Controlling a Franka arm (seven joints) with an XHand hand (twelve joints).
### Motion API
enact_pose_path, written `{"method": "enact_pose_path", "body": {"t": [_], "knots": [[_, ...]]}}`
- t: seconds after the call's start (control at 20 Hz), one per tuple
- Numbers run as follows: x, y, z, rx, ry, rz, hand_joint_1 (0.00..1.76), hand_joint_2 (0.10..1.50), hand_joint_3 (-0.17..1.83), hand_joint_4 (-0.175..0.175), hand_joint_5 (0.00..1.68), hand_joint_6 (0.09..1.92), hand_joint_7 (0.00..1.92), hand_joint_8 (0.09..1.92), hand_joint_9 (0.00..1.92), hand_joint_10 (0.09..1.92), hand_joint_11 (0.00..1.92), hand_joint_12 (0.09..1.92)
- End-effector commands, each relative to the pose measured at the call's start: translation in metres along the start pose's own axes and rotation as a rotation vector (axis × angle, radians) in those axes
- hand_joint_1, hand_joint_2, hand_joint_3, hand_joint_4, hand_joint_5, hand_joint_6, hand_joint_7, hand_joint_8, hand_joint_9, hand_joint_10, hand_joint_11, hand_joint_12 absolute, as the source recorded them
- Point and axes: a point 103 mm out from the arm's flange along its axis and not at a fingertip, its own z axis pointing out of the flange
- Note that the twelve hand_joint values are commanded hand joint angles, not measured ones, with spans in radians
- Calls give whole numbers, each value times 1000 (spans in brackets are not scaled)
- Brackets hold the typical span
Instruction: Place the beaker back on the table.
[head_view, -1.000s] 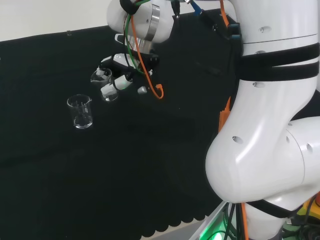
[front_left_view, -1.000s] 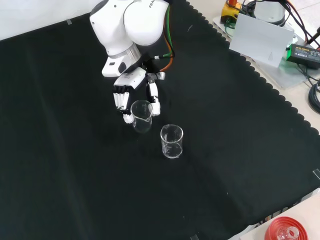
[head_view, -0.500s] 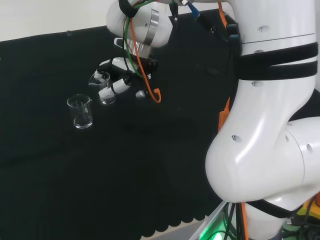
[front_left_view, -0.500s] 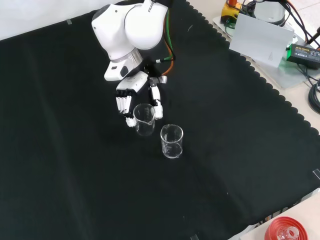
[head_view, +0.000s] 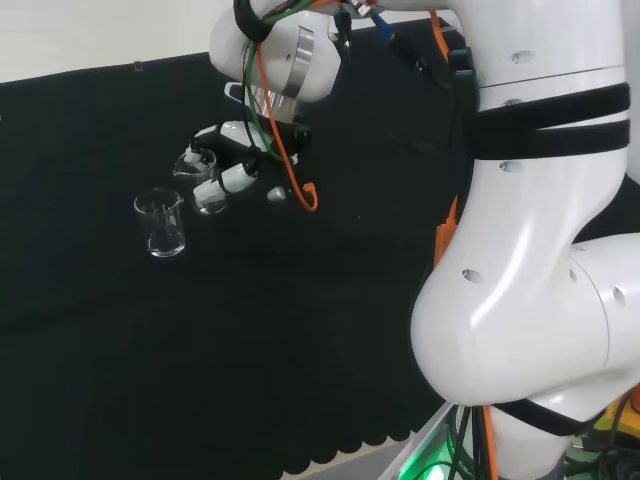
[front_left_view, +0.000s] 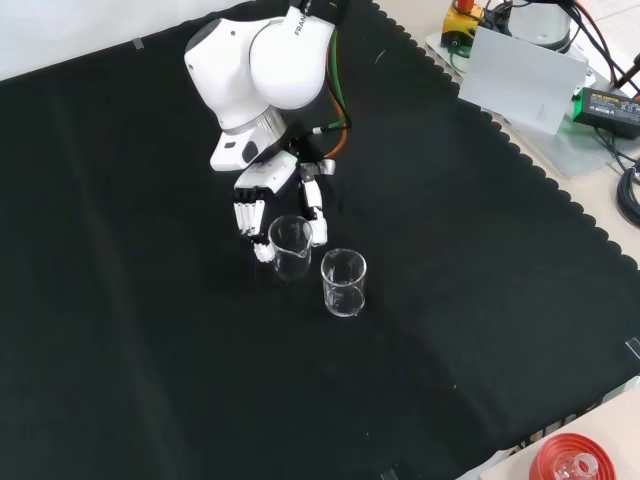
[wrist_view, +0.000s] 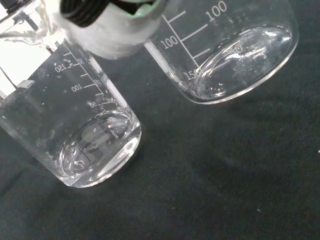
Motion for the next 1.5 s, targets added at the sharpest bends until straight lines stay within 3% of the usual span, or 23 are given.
{"method": "enact_pose_path", "body": {"t": [0.05, 1.2, 1.35, 1.5], "knots": [[0, 2, 3, -10, 0, -5, 1280, 1103, -175, -74, 1062, 873, 1306, 631, 1333, 975, 1036, 887], [-23, -2, 25, -9, 2, 27, 1277, 1105, -175, -67, 1055, 890, 1302, 632, 1328, 968, 1036, 890], [-25, -3, 24, -9, 3, 24, 1271, 1108, -175, -40, 1051, 923, 1296, 608, 1295, 955, 1034, 896], [-25, -4, 19, -17, 2, 7, 1262, 1122, -175, -24, 1042, 909, 1238, 710, 1218, 939, 969, 996]]}}
